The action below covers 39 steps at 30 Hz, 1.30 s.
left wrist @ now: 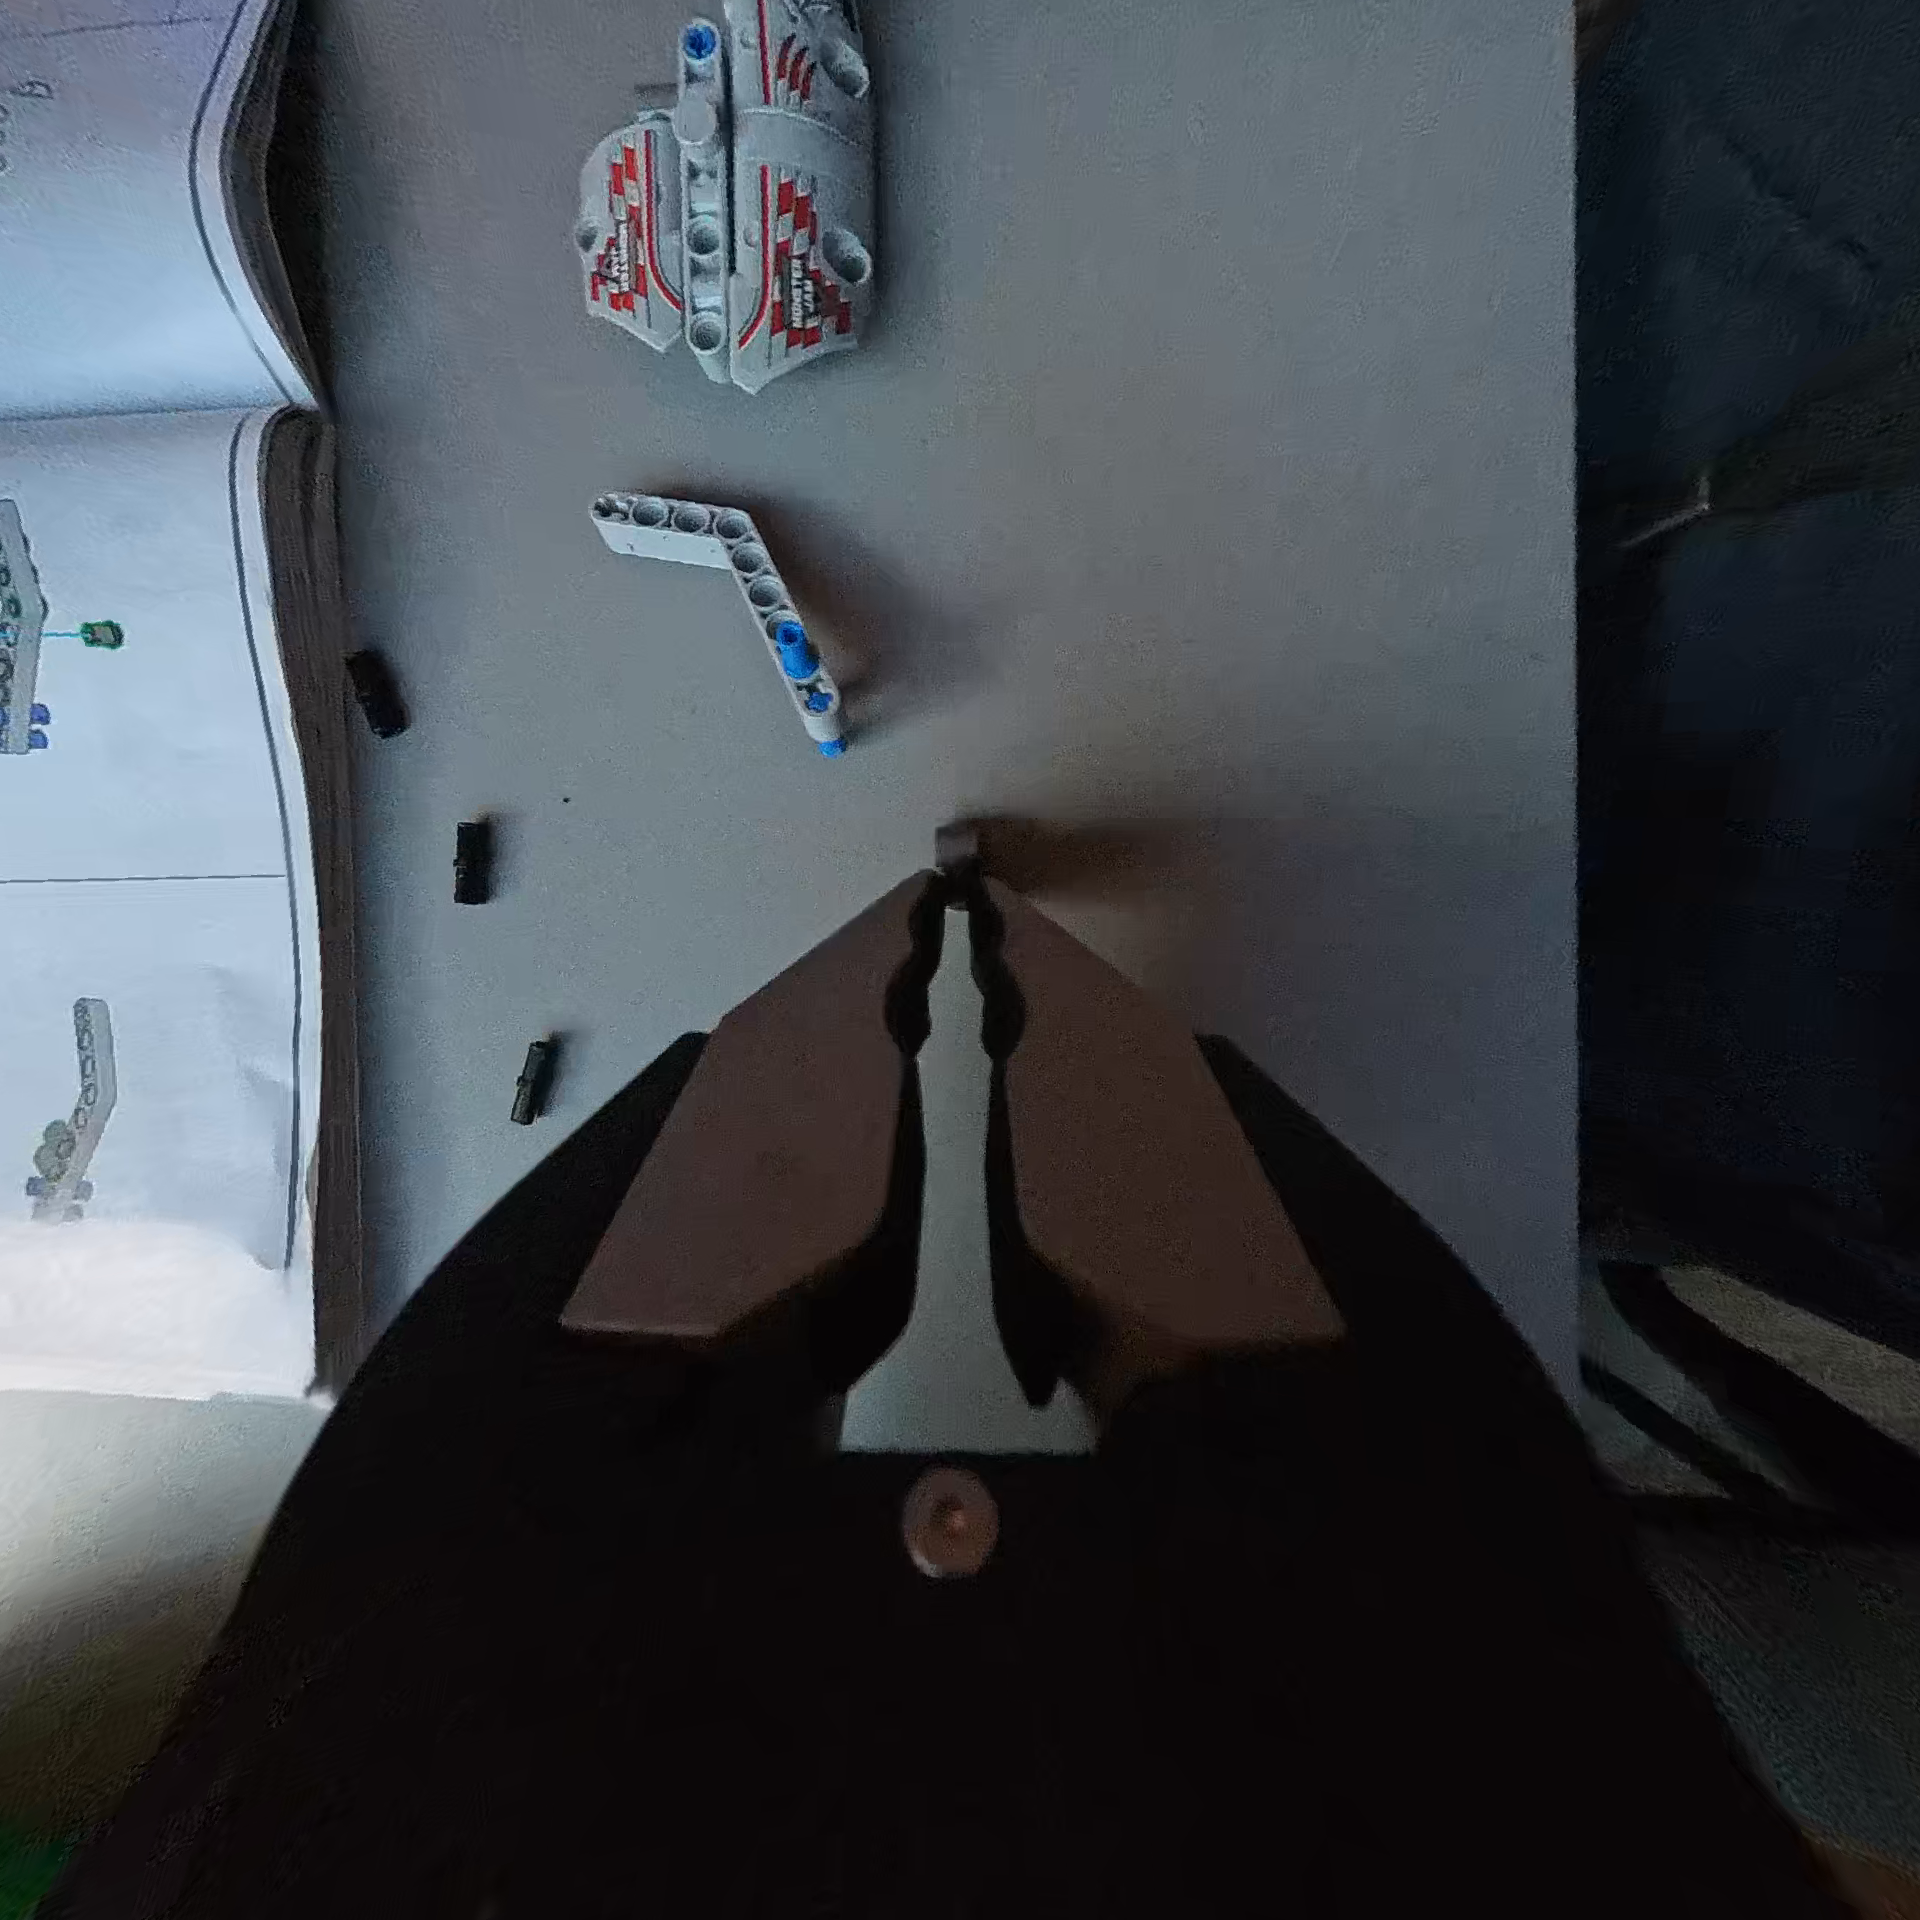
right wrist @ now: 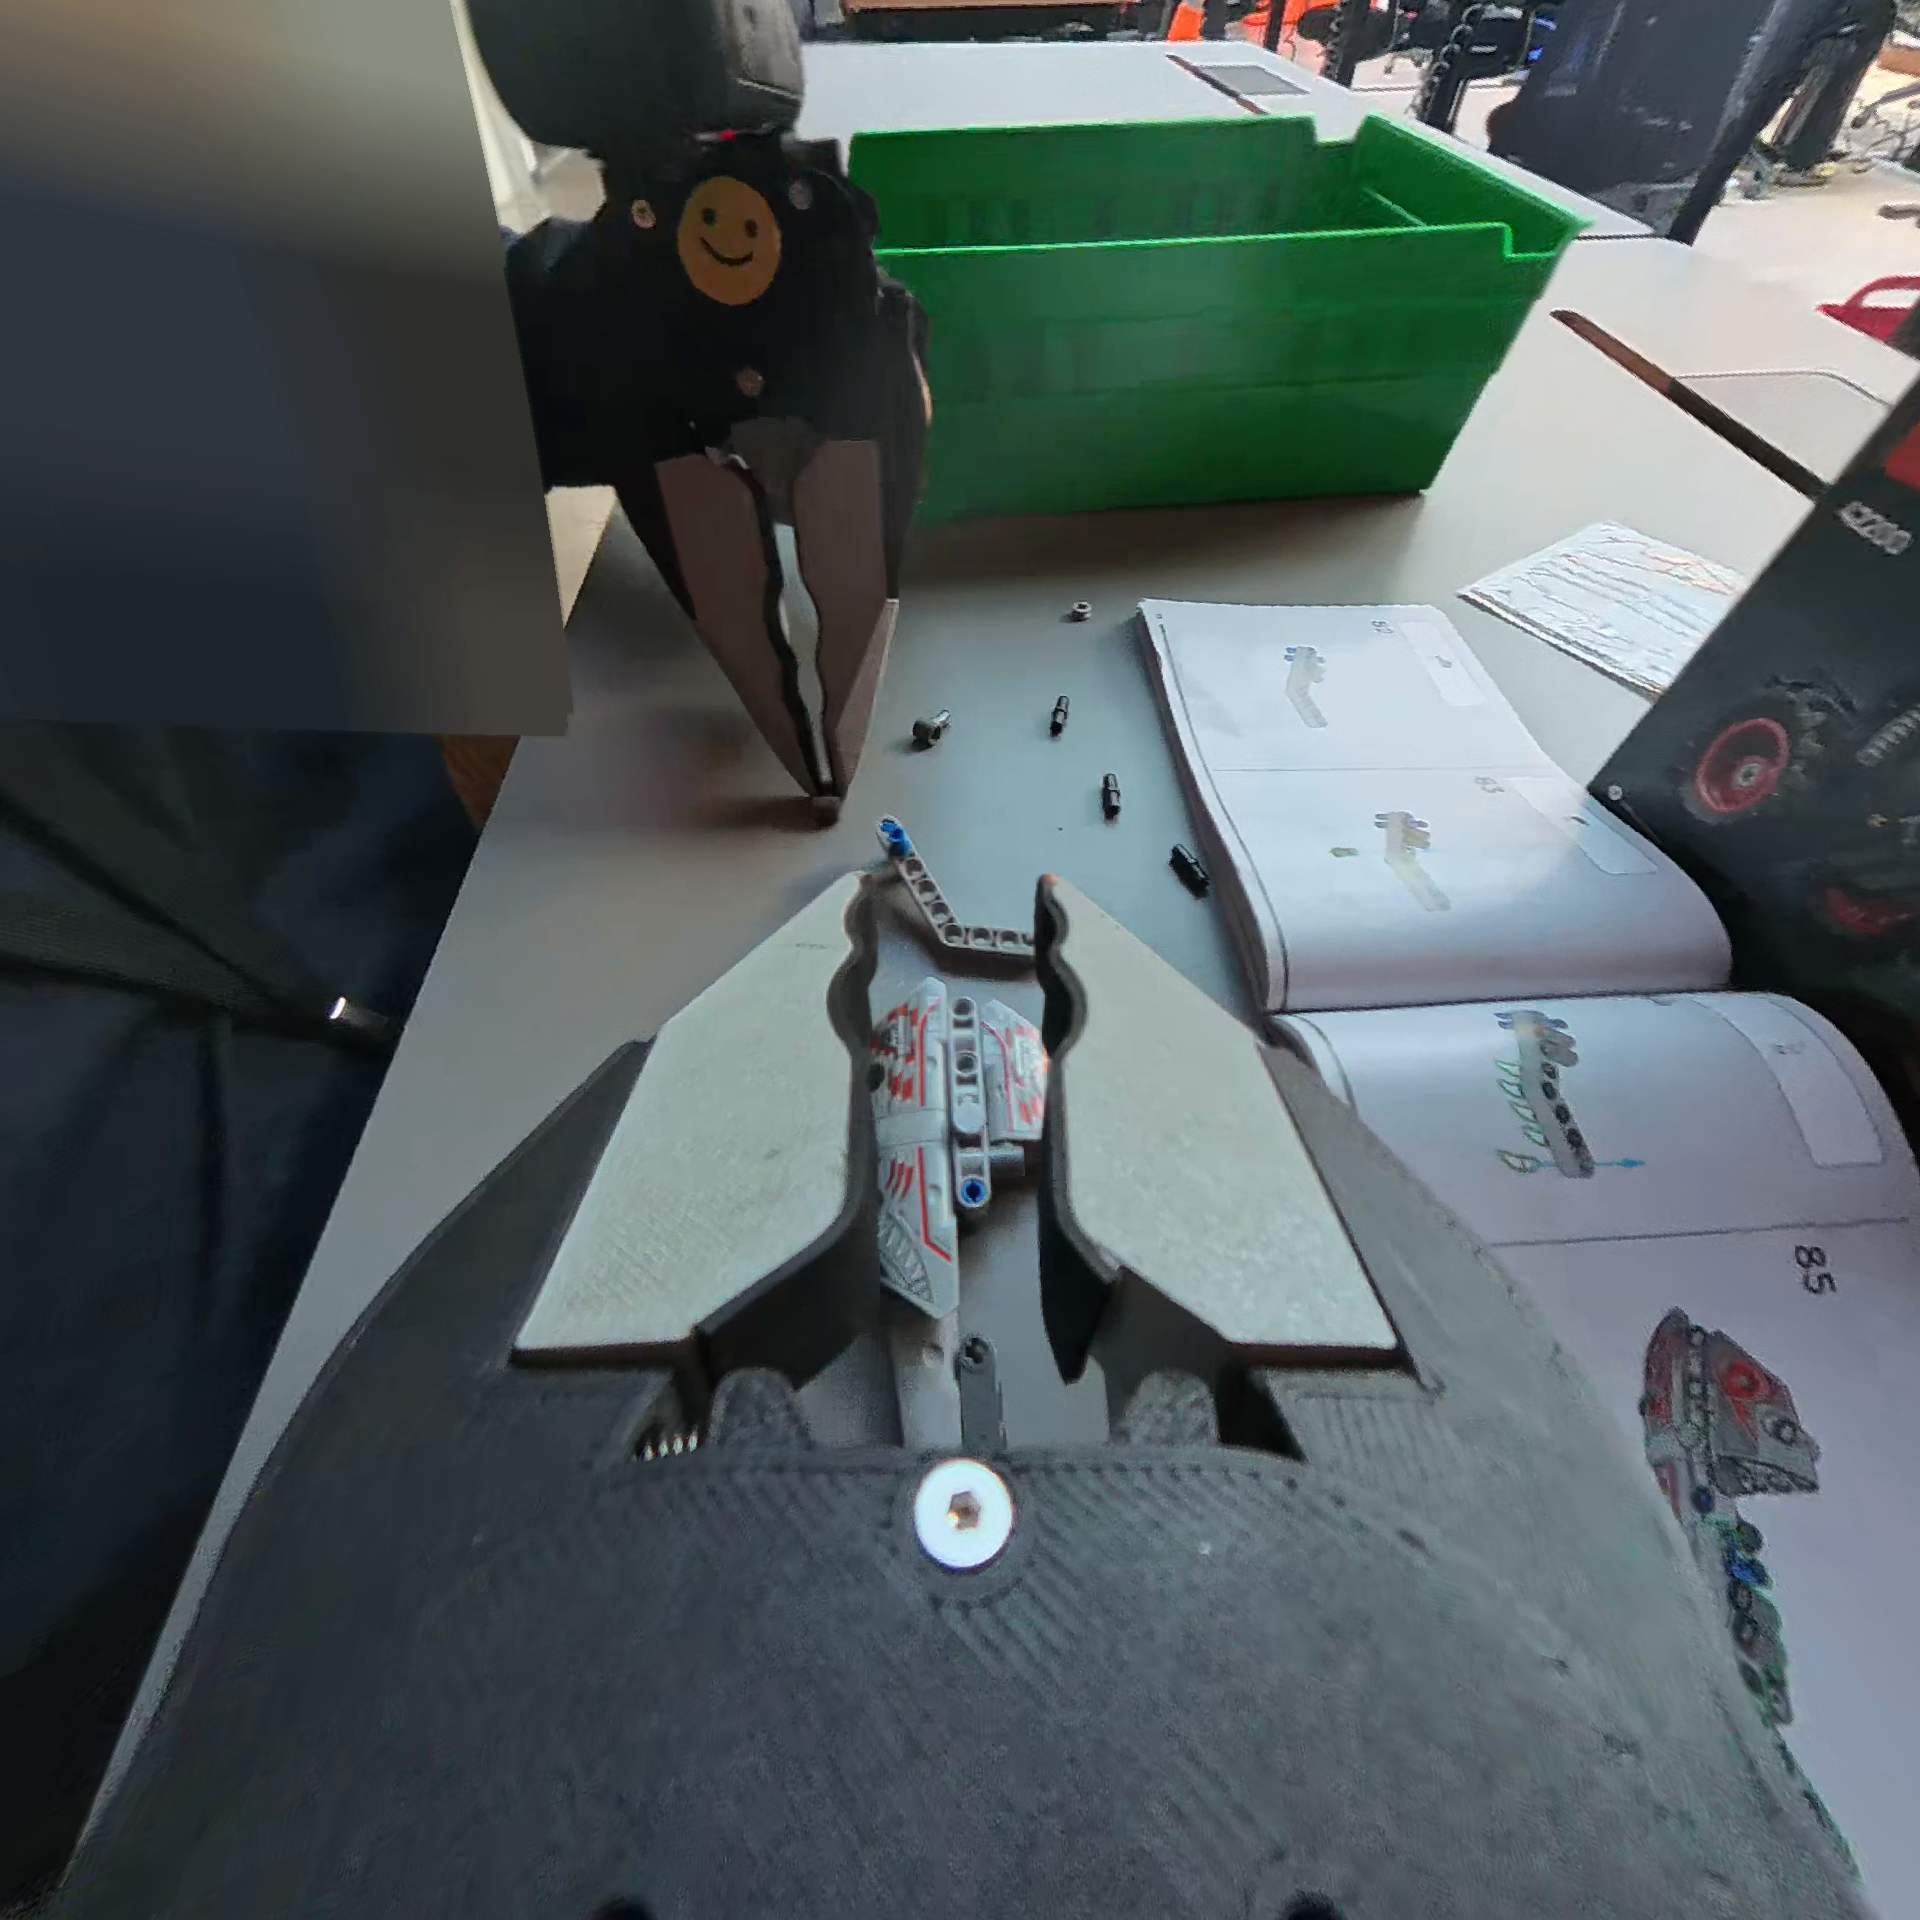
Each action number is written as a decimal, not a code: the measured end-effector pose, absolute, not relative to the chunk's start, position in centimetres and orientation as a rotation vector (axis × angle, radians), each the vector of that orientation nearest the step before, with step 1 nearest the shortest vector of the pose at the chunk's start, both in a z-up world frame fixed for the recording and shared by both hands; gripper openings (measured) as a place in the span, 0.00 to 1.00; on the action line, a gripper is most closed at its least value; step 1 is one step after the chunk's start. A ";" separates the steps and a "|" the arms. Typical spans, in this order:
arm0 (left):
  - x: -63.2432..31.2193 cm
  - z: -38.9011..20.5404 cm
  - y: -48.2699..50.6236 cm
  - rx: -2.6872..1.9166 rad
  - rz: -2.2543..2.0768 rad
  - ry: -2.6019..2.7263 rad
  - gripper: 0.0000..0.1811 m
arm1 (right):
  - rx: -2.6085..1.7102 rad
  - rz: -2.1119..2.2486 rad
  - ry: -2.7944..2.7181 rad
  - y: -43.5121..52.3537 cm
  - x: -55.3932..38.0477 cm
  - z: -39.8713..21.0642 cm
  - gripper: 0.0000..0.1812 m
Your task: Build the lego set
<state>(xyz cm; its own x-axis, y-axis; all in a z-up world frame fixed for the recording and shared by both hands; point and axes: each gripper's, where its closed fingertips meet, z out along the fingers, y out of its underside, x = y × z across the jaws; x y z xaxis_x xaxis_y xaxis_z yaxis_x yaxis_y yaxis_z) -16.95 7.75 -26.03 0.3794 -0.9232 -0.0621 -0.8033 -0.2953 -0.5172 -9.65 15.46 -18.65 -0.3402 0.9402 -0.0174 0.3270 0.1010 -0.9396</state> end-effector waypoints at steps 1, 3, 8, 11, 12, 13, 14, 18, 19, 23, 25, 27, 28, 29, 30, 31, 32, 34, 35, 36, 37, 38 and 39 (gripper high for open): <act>-17.0 -26.0 8.2 -2.187 -0.330 1.425 0.01 | -1.230 1.239 -1.765 14.9 -9.8 -18.6 0.14; -17.2 -25.7 8.9 -2.169 -0.293 1.309 0.01 | -1.219 1.253 -1.799 13.5 -10.2 -18.7 0.14; -14.7 -21.1 9.6 -1.932 -0.373 1.078 0.01 | -1.227 1.232 -1.865 10.5 -12.2 -19.6 0.12; -13.6 -19.4 9.6 -1.830 -0.344 1.047 0.01 | -1.183 1.221 -1.866 9.3 -13.0 -19.1 0.12; -13.3 -19.2 9.6 -1.811 -0.345 1.042 0.01 | -1.159 1.216 -1.862 9.0 -13.1 -18.8 0.12; -13.0 -19.1 9.5 -1.800 -0.362 1.046 0.01 | -1.145 1.202 -1.850 9.0 -13.2 -18.5 0.11; -12.7 -19.1 9.4 -1.797 -0.382 1.048 0.01 | -1.138 1.188 -1.838 9.2 -13.3 -18.3 0.11; -12.2 -19.3 9.5 -1.794 -0.406 1.043 0.01 | -1.093 1.154 -1.853 9.0 -13.0 -18.2 0.02; -12.1 -19.3 9.5 -1.795 -0.415 1.043 0.01 | -1.078 1.140 -1.855 9.0 -13.0 -18.3 0.02; -12.0 -19.0 9.6 -1.782 -0.431 1.027 0.01 | -1.065 1.139 -1.858 9.0 -12.9 -18.1 0.04; -12.0 -18.9 9.5 -1.773 -0.439 1.014 0.01 | -1.070 1.160 -1.851 9.0 -12.8 -18.0 0.04; -12.1 -18.9 9.5 -1.770 -0.446 1.002 0.01 | -1.072 1.168 -1.847 9.1 -12.9 -18.0 0.02; -12.2 -18.9 9.5 -1.768 -0.448 0.996 0.01 | -1.072 1.168 -1.847 9.1 -12.9 -18.0 0.02; -12.2 -19.0 9.6 -1.770 -0.453 0.991 0.01 | -1.072 1.167 -1.850 9.1 -13.0 -18.1 0.02; -12.3 -19.0 9.6 -1.772 -0.454 0.984 0.01 | -1.073 1.164 -1.852 9.2 -13.0 -18.2 0.02; -12.4 -19.0 9.7 -1.772 -0.456 0.977 0.01 | -1.073 1.162 -1.852 9.3 -13.1 -18.3 0.02; -12.4 -19.0 9.7 -1.770 -0.462 0.972 0.01 | -1.075 1.165 -1.853 9.3 -13.1 -18.3 0.03; -12.7 -18.9 10.0 -1.768 -0.446 0.955 0.01 | -1.095 1.177 -1.854 9.5 -13.1 -18.5 0.06; -12.9 -19.0 10.1 -1.769 -0.443 0.952 0.01 | -1.106 1.179 -1.855 9.6 -13.1 -18.6 0.06; -13.1 -19.0 10.3 -1.775 -0.443 0.942 0.01 | -1.114 1.175 -1.850 9.8 -13.1 -18.7 0.06; -13.4 -19.1 10.4 -1.782 -0.450 0.928 0.01 | -1.123 1.173 -1.840 10.1 -13.2 -18.6 0.05; -13.5 -19.2 10.4 -1.791 -0.465 0.921 0.00 | -1.132 1.175 -1.830 10.3 -13.2 -18.6 0.05; -13.6 -19.3 10.4 -1.798 -0.473 0.914 0.01 | -1.141 1.183 -1.822 10.4 -13.3 -18.5 0.05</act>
<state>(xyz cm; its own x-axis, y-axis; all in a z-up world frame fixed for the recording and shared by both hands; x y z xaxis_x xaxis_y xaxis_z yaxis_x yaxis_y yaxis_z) -13.62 10.45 -19.28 0.6349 -0.7669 -0.0936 -0.3662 -0.1920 -0.9105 -13.28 10.42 -18.53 -0.3893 0.9181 0.0743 0.3060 0.2050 -0.9297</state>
